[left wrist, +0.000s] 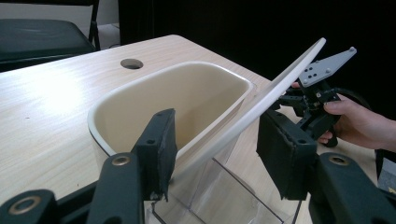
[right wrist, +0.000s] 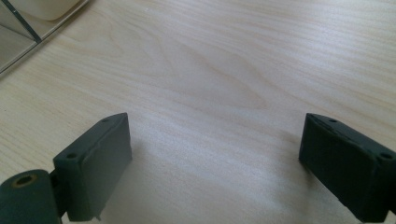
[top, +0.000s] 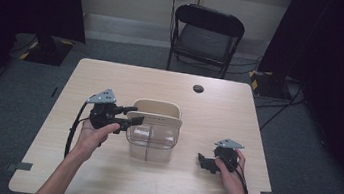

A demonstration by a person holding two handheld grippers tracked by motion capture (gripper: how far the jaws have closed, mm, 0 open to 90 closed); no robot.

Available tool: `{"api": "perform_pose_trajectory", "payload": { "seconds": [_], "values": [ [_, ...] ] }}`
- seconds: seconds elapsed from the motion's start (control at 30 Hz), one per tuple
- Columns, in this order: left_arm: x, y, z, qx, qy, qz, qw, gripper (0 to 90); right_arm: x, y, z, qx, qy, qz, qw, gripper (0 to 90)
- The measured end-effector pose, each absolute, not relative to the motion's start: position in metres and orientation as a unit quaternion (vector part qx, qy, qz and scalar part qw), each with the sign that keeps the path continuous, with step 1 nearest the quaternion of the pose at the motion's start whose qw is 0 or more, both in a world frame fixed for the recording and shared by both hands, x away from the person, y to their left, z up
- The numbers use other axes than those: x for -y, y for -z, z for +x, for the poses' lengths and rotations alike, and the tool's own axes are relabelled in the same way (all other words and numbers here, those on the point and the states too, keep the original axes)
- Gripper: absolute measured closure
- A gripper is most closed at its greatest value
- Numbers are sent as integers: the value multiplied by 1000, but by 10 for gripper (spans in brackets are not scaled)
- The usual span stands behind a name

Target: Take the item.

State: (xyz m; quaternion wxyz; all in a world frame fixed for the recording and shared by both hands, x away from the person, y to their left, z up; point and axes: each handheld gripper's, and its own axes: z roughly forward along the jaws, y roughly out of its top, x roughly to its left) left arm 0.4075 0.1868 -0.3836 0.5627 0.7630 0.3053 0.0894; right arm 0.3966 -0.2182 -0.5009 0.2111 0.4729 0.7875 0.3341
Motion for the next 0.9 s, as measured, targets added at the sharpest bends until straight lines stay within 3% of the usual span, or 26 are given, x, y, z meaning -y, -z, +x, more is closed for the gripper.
{"api": "perform_pose_trajectory", "payload": {
  "seconds": [0.9],
  "values": [
    [-185,382,407,-307,-95,765,558,473,218,501,397,-787,-334,473,211,87]
  ]
}}
